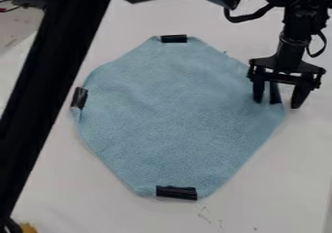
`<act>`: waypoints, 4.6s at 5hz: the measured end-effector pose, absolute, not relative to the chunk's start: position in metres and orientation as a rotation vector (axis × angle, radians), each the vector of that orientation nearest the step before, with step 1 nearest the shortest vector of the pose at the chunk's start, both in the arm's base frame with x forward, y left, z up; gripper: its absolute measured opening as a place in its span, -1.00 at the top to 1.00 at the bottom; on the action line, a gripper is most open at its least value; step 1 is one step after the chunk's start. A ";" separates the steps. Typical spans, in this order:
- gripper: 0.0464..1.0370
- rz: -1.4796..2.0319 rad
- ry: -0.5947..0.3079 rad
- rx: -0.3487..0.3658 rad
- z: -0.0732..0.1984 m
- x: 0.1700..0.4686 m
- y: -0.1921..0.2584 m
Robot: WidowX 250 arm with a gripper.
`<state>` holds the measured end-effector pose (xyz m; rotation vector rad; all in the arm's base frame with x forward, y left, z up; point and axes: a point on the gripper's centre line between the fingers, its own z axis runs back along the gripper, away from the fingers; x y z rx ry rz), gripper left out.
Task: Fold the cloth from top right to bottom left
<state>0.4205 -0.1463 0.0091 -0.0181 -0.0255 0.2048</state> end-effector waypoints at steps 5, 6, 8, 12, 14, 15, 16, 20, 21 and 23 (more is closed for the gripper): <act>0.95 0.235 -0.061 -0.007 0.017 0.419 -0.131; 0.94 0.239 -0.111 -0.007 0.039 0.427 -0.118; 0.91 0.268 -0.172 0.030 0.076 0.425 -0.088; 0.74 0.591 -0.287 -0.003 0.131 0.357 0.039; 0.76 0.729 -0.292 -0.071 0.125 0.318 0.084; 0.79 0.747 -0.257 -0.102 0.107 0.300 0.101; 0.79 0.794 -0.250 -0.119 0.092 0.283 0.118; -0.89 0.753 -0.213 -0.161 0.067 0.259 0.118; -0.93 0.727 -0.234 -0.128 0.087 0.256 0.108; -0.92 0.588 -0.199 -0.037 0.121 0.287 0.068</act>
